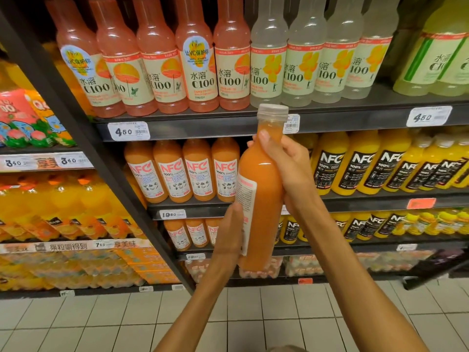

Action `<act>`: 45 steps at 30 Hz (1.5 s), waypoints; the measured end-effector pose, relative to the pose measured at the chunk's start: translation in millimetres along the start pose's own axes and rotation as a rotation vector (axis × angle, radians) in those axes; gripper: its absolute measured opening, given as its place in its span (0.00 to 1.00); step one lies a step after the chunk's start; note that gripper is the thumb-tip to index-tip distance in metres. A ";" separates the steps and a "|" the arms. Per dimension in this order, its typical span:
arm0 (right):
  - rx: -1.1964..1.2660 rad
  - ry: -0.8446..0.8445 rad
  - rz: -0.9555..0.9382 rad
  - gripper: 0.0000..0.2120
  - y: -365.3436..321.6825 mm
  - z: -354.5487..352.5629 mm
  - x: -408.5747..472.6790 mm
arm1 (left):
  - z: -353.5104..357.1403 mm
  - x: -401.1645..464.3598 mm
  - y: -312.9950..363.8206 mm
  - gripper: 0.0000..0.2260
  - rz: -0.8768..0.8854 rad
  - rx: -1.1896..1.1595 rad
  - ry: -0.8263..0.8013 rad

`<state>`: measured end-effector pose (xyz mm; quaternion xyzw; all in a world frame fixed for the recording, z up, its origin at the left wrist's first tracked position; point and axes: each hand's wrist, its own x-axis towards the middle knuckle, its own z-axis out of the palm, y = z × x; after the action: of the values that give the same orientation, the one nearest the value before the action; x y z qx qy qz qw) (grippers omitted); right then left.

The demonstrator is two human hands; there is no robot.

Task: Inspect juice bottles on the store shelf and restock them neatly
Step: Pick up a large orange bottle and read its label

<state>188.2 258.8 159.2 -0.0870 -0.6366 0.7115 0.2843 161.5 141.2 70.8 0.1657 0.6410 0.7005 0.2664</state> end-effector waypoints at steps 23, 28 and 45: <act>0.061 0.093 0.266 0.18 26.5 -20.8 14.5 | -13.0 1.1 -26.9 0.41 -0.143 -0.074 -0.244; -0.140 0.090 0.648 0.18 51.5 -38.0 31.4 | -10.3 -2.5 -42.6 0.28 -0.301 -0.173 -0.304; -0.173 -0.006 0.197 0.06 100.3 -25.2 88.1 | -17.2 102.0 -65.9 0.27 -0.185 0.399 -0.137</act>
<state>98.5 323.0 80.0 -0.1712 -0.6848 0.6788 0.2024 80.3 189.4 -7.4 0.2028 0.7596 0.5198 0.3341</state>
